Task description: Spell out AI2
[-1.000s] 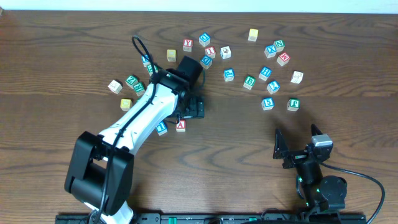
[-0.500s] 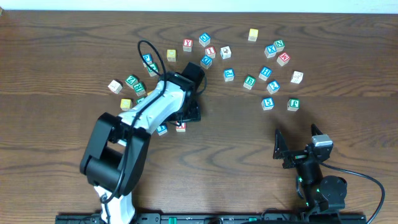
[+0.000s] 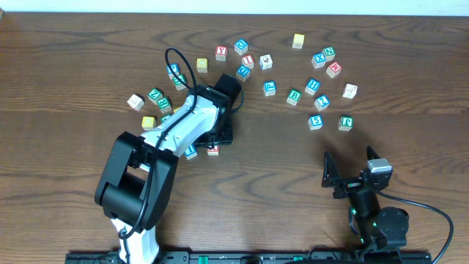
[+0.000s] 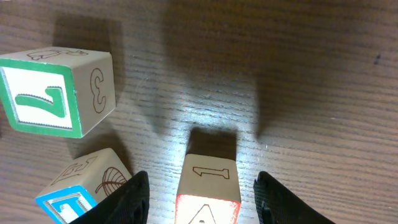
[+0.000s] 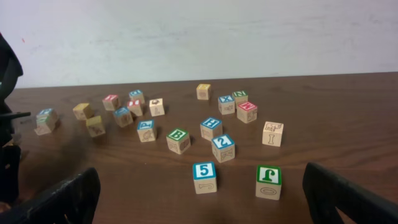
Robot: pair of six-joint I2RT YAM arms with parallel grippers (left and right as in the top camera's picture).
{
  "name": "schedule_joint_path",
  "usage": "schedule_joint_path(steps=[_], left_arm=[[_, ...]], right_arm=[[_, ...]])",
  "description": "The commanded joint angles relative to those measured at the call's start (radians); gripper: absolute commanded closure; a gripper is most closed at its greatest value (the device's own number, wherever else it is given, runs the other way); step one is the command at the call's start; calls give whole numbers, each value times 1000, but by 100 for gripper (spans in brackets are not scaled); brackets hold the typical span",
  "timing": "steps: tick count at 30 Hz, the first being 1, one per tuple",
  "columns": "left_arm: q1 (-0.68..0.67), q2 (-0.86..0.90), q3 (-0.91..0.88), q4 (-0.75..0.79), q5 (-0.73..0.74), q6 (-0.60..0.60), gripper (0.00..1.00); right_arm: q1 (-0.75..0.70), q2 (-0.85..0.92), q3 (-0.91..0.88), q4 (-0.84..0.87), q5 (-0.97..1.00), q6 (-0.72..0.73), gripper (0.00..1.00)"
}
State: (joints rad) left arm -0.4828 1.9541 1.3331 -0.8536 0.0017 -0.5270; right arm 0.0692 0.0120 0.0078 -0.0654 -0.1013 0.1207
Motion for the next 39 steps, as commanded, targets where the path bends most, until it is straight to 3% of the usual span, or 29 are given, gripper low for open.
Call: schedule_joint_path(steps=[1, 12, 15, 21, 26, 39], left_arm=[[-1, 3, -27, 7, 10, -9, 47], [-1, 3, -62, 34, 16, -16, 52], [-1, 2, -61, 42, 15, -8, 60], [-1, 2, -61, 44, 13, -8, 62], [-1, 1, -61, 44, 13, -8, 85], [-1, -4, -44, 43, 13, 21, 85]], right_arm=[[-4, -5, -2, -2, -3, -10, 1], [-4, -5, -2, -2, -3, -10, 1], [-4, -5, -2, -2, -3, -10, 1], [-4, -5, -2, -2, -3, -10, 1], [-4, -5, -2, -2, -3, -10, 1], [-4, -5, -2, -2, -3, -10, 1]])
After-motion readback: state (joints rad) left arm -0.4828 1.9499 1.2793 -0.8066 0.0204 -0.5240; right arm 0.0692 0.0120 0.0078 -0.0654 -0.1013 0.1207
